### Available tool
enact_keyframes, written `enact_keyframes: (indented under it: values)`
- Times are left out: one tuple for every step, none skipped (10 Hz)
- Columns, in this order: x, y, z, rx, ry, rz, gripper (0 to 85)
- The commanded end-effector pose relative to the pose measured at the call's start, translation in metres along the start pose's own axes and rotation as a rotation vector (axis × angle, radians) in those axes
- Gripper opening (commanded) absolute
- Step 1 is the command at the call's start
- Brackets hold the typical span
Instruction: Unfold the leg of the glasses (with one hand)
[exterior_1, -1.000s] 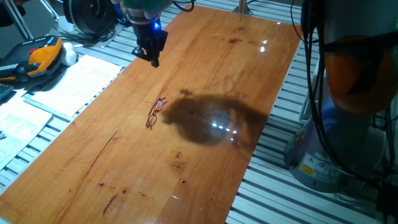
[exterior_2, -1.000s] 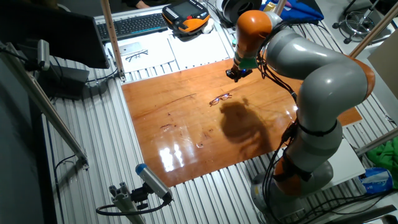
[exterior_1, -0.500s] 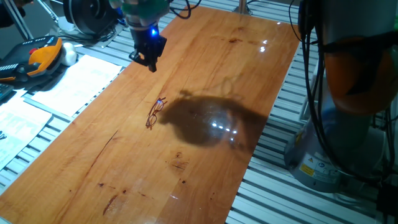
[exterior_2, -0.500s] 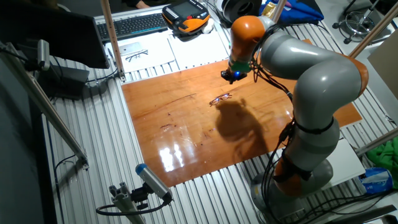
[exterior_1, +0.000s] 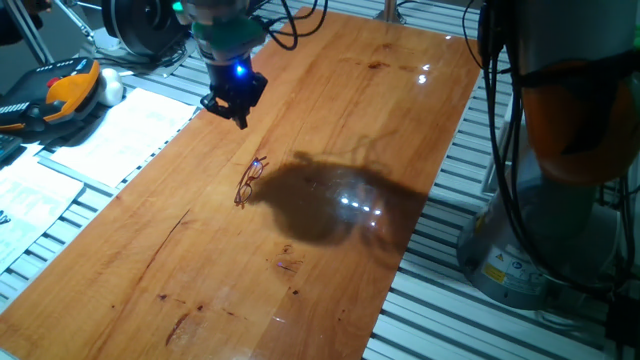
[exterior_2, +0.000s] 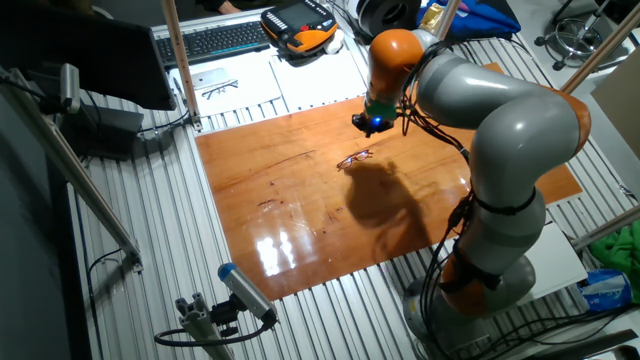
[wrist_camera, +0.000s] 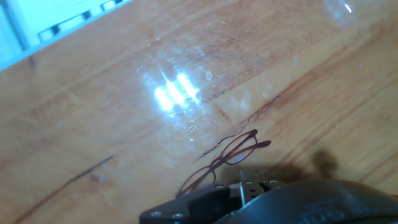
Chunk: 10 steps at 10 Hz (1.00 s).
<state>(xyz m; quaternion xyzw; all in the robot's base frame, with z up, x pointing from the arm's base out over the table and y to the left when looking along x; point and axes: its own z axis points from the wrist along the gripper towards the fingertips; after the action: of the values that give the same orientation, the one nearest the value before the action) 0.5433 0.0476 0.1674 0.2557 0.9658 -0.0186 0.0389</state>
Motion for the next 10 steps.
enact_keyframes:
  values:
    - [0.002, 0.002, 0.001, -0.001, -0.002, 0.026, 0.0]
    - [0.006, 0.005, 0.004, 0.002, -0.007, 0.056, 0.0]
    - [0.01, 0.009, 0.009, 0.002, -0.015, 0.09, 0.0]
    - [0.011, 0.011, 0.011, -0.007, -0.011, 0.109, 0.0]
    - [0.01, 0.012, 0.013, -0.028, 0.003, 0.14, 0.0]
    - [0.01, 0.013, 0.017, -0.043, 0.017, 0.166, 0.0]
    - [0.013, 0.016, 0.022, -0.033, 0.011, 0.18, 0.0]
    - [0.016, 0.019, 0.028, -0.026, -0.001, 0.203, 0.0]
    - [0.02, 0.023, 0.033, -0.022, -0.01, 0.23, 0.0]
    - [0.023, 0.025, 0.036, -0.025, -0.011, 0.253, 0.0]
